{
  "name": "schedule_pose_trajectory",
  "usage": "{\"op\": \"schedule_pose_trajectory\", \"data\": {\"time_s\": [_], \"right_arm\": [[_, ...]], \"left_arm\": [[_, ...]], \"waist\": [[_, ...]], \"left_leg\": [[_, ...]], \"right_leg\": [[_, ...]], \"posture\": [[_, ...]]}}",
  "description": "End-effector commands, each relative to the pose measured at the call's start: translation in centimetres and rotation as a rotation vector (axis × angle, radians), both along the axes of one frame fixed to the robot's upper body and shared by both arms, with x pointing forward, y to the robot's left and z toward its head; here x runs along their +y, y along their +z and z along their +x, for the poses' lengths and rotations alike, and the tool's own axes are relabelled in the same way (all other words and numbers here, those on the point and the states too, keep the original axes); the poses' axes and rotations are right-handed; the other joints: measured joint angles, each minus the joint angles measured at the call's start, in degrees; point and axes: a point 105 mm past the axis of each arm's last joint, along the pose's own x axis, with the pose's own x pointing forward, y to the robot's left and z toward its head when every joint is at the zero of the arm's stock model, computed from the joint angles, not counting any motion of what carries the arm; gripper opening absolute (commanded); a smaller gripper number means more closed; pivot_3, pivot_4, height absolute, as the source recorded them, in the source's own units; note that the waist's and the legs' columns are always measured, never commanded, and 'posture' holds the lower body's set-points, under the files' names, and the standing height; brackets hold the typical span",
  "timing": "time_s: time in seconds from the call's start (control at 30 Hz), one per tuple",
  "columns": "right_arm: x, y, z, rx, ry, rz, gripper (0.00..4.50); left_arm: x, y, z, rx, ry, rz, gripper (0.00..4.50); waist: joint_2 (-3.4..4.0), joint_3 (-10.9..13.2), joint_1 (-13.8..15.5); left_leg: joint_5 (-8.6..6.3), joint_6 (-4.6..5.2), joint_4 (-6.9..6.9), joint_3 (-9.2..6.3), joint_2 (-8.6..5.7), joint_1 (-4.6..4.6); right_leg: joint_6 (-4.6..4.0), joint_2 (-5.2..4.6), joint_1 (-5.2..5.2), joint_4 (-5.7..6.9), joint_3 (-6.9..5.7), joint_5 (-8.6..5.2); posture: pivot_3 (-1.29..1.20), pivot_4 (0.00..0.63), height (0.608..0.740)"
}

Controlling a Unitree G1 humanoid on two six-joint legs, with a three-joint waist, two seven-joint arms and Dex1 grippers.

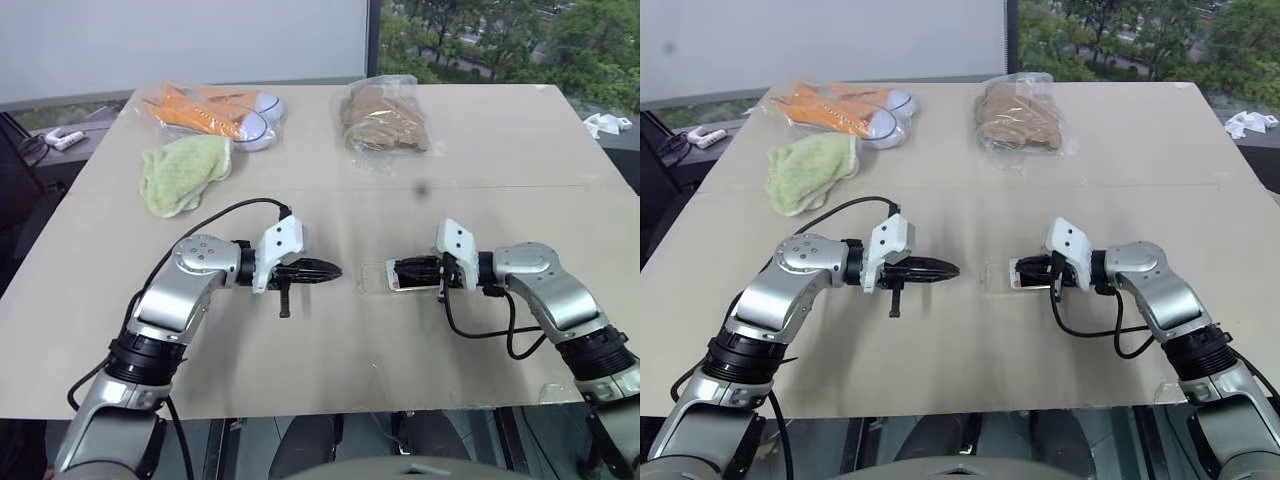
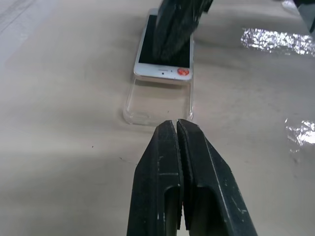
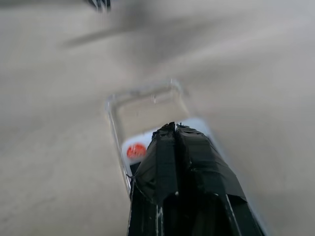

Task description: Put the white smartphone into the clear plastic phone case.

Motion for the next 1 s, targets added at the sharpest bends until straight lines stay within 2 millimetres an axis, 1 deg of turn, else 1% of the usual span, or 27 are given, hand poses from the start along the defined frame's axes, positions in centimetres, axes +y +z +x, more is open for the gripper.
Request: {"op": "schedule_pose_trajectory", "data": {"time_s": [0.03,0.17,0.37,0.47,0.6,0.77,0.87,0.93,1.0], "right_arm": [[0.1,0.3,0.0,-0.028,0.024,-0.014,0.00],[0.0,-0.3,0.1,-0.025,0.023,-0.051,0.00],[-0.1,-1.6,0.0,0.019,0.045,-0.181,0.00],[-0.3,-2.2,-0.3,0.072,0.045,-0.228,0.00],[-0.8,-3.5,-0.8,0.172,0.009,-0.314,0.00],[-0.7,-4.1,-0.8,0.216,-0.027,-0.354,0.00],[0.6,-2.8,-0.5,0.177,-0.024,-0.276,0.00],[1.0,-1.8,-0.4,0.159,-0.025,-0.232,0.00],[1.2,-0.3,-0.4,0.137,-0.031,-0.180,0.00]], "left_arm": [[0.3,0.7,-0.1,-0.062,0.001,0.016,0.07],[0.3,0.6,-0.1,-0.068,0.004,0.020,0.07],[0.2,0.4,-0.5,-0.050,-0.003,0.030,0.07],[0.5,0.1,-0.3,-0.057,0.013,0.048,0.07],[1.1,-0.9,0.0,-0.065,0.024,0.106,0.07],[1.1,-1.0,0.1,-0.065,0.025,0.101,0.07],[0.8,-1.1,0.1,-0.067,0.019,0.095,0.07],[0.6,-1.4,0.2,-0.066,0.019,0.095,0.07],[0.4,-1.8,0.3,-0.065,0.019,0.101,0.07]], "waist": [[0.00,0.0,0.0],[0.00,0.0,0.0],[0.01,0.0,-0.1],[0.01,0.0,-0.1],[0.01,0.0,0.1],[-0.02,-0.1,0.1],[-0.04,-0.1,0.1],[-0.03,-0.1,0.0],[-0.01,-0.1,0.1]], "left_leg": [[0.00,0.00,0.00,0.00,0.00,0.00],[0.00,0.00,0.00,0.00,0.00,0.01],[0.00,0.00,0.00,0.02,0.00,0.03],[0.00,0.00,0.00,0.01,0.00,0.04],[0.00,0.00,0.00,-0.01,0.00,0.09],[0.00,0.00,0.00,-0.02,0.00,0.10],[-0.01,0.00,0.00,-0.03,0.00,0.14],[-0.01,0.00,0.00,-0.02,0.00,0.14],[-0.01,0.00,0.00,-0.02,0.00,0.12]], "right_leg": [[0.00,0.00,0.00,0.00,0.00,0.00],[0.00,0.00,-0.01,0.01,0.01,0.00],[0.00,0.00,0.00,0.02,0.03,0.00],[0.00,0.00,0.02,0.02,0.02,0.00],[0.00,0.00,0.03,0.00,0.00,0.00],[0.00,-0.02,0.07,0.00,-0.01,0.00],[0.00,-0.02,0.10,0.00,-0.01,0.00],[-0.01,-0.02,0.09,0.01,0.00,0.00],[-0.01,-0.02,0.08,0.01,0.00,0.00]], "posture": [[0.00,0.150,0.740],[0.00,0.150,0.740],[0.00,0.150,0.740],[0.00,0.150,0.740],[0.00,0.150,0.740],[0.00,0.150,0.740],[0.00,0.150,0.740],[0.00,0.150,0.740],[0.00,0.150,0.740]]}}
